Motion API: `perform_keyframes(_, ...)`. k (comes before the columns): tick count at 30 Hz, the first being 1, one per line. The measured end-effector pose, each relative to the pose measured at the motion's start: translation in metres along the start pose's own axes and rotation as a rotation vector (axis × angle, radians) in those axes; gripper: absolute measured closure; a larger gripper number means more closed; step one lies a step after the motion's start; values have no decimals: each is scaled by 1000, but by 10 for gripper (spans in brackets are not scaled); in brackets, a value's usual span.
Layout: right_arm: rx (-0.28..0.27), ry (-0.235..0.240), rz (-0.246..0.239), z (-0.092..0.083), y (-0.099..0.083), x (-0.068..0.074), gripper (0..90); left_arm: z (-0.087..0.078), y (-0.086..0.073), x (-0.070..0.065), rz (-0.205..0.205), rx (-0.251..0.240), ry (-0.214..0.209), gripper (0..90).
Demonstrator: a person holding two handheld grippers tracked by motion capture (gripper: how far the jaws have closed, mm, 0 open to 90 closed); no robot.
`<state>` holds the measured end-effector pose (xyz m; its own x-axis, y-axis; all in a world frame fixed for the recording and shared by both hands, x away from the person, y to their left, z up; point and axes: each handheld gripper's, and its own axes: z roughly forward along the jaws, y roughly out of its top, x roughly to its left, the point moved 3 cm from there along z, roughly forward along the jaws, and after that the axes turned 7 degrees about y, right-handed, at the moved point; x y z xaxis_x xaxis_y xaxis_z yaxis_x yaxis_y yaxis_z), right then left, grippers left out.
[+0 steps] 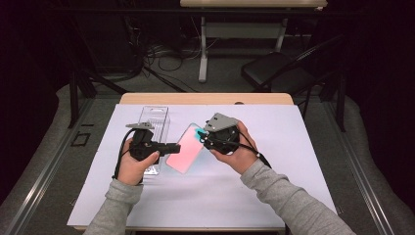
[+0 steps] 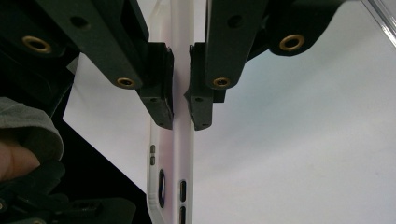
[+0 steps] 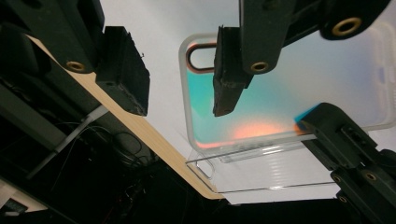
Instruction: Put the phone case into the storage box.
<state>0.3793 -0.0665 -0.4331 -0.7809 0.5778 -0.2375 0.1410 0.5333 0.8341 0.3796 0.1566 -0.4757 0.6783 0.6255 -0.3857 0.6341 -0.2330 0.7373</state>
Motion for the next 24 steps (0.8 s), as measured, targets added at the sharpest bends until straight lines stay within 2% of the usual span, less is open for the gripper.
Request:
perform_keyframes(7,-12,30,35,-6,-2,-2,582,-2,1,2,12,-37,26,818)
perform_keyframes(15,-33,79,104,-10,-6,-5,540,-6,2,2,8,-77,25,818)
perform_keyframes(21,-57,57,107,-14,-8,-9,477,-10,3,3,2,-109,25,818)
perform_keyframes(24,-75,51,131,-17,-9,-12,454,-11,3,3,1,-122,23,818)
